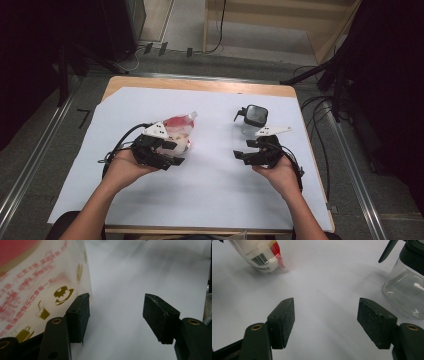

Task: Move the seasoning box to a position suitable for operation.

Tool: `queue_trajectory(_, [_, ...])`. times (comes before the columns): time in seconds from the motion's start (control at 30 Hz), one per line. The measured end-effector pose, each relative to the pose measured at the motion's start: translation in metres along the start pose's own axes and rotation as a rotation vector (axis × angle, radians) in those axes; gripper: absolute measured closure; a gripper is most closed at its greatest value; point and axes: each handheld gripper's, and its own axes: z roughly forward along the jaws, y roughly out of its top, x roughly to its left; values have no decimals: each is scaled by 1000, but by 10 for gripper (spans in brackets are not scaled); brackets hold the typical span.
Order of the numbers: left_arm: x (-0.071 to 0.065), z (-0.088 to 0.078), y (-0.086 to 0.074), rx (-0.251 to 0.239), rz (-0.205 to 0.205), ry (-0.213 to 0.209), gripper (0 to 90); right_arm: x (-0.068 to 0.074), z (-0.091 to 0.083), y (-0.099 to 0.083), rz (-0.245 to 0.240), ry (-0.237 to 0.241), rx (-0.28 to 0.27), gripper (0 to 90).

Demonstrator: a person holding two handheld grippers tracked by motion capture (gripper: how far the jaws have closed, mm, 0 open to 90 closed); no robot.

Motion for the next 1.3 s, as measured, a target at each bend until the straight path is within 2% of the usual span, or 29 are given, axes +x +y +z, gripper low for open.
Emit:
queue_trajectory(0.1, [0, -4, -3, 1, -20, 4, 392, 1, 0, 0, -10, -3, 1, 305])
queue_trajectory(0.17, [-4, -7, -3, -11, -9, 5, 393, 1, 0, 0, -14, -7, -6, 305])
queue_trajectory(0.2, [-8, -9, -2, -17, 15, -6, 393, 0, -2, -1, -13, -11, -11, 305])
queue_trajectory(0.43, [-20, -5, 1, -37, 38, -42, 394, -3, -5, -1, 2, -20, -23, 307])
queue_trajectory(0.47, [-20, -1, 0, -37, 36, -54, 399, -4, -7, -1, -3, -29, -27, 311])
queue_trajectory(0.7, [-23, 5, -1, -38, 38, -62, 408, -9, -12, -3, 3, -50, -34, 321])
queue_trajectory(0.8, [-21, 7, -3, -36, 25, -74, 406, -11, -12, -4, 0, -59, -21, 334])
queue_trajectory(0.93, [-21, 8, -3, -30, 20, -84, 406, -16, -14, -4, 23, -67, -27, 335])
queue_trajectory(1.13, [-27, 10, -2, -36, 30, -84, 405, -20, -13, -5, 13, -82, -31, 329])
queue_trajectory(1.3, [-28, 11, -1, -29, 38, -79, 405, -24, -15, -5, 28, -89, -44, 321])
